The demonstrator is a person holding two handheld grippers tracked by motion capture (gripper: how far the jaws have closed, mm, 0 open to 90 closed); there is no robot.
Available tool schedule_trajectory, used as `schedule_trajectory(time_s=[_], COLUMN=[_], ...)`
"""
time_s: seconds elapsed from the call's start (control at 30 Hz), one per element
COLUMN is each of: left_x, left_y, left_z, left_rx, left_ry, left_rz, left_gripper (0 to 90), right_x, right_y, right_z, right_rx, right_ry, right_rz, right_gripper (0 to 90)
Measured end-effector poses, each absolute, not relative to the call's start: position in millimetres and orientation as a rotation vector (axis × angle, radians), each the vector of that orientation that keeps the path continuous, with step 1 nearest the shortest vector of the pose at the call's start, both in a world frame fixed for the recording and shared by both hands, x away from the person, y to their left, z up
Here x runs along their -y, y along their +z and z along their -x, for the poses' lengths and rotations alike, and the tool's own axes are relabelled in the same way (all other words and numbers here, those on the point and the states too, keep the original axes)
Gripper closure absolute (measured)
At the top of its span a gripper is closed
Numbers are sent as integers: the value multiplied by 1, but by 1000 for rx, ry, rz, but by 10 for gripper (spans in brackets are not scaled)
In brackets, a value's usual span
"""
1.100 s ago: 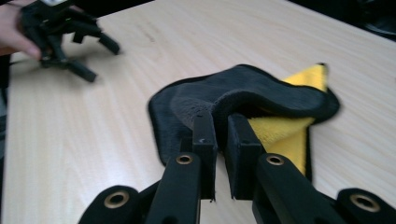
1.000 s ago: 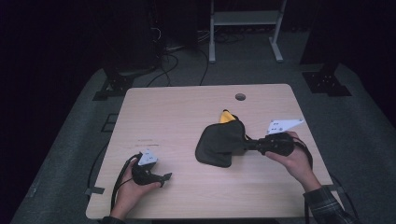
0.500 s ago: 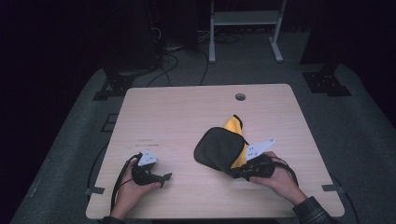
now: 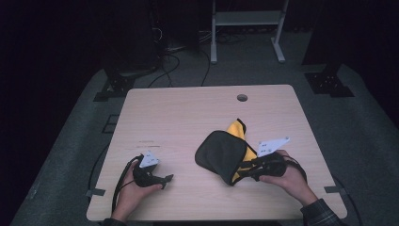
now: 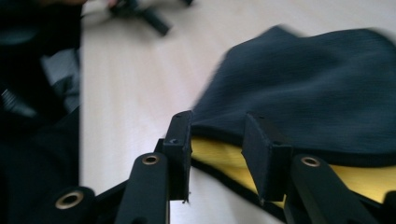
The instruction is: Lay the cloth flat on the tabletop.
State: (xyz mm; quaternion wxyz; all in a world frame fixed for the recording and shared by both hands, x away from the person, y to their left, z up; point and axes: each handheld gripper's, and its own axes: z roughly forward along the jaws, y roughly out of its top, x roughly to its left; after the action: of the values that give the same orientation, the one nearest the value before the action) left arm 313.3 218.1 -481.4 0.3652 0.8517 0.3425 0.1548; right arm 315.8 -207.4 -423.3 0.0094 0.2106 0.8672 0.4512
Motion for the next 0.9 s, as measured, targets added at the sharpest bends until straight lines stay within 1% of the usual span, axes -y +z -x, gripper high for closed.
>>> schedule_trajectory(time_s=[0.23,0.43,0.67,0.73,0.9], left_x=[-218,-218,-218,-218,-218], left_y=[-482,-482,-482,-482,-482], left_z=[-313,-313,-313,-313,-313], left_rx=[-874,-874,-874,-874,-874], left_ry=[400,401,401,401,401], left_rz=[-2183,-2183,-2183,-2183,-2182], left_gripper=[127,127,127,127,127], right_x=[231,243,239,235,231], right_y=[-430,-447,-464,-467,-468], right_z=[-356,-384,-398,-401,-407], right_rx=[-2513,-2439,-2459,-2479,-2494], right_ry=[1347,1300,1298,1276,1322], right_rz=[-912,-1056,-1115,-1122,-1151], right_gripper=[587,585,582,566,595])
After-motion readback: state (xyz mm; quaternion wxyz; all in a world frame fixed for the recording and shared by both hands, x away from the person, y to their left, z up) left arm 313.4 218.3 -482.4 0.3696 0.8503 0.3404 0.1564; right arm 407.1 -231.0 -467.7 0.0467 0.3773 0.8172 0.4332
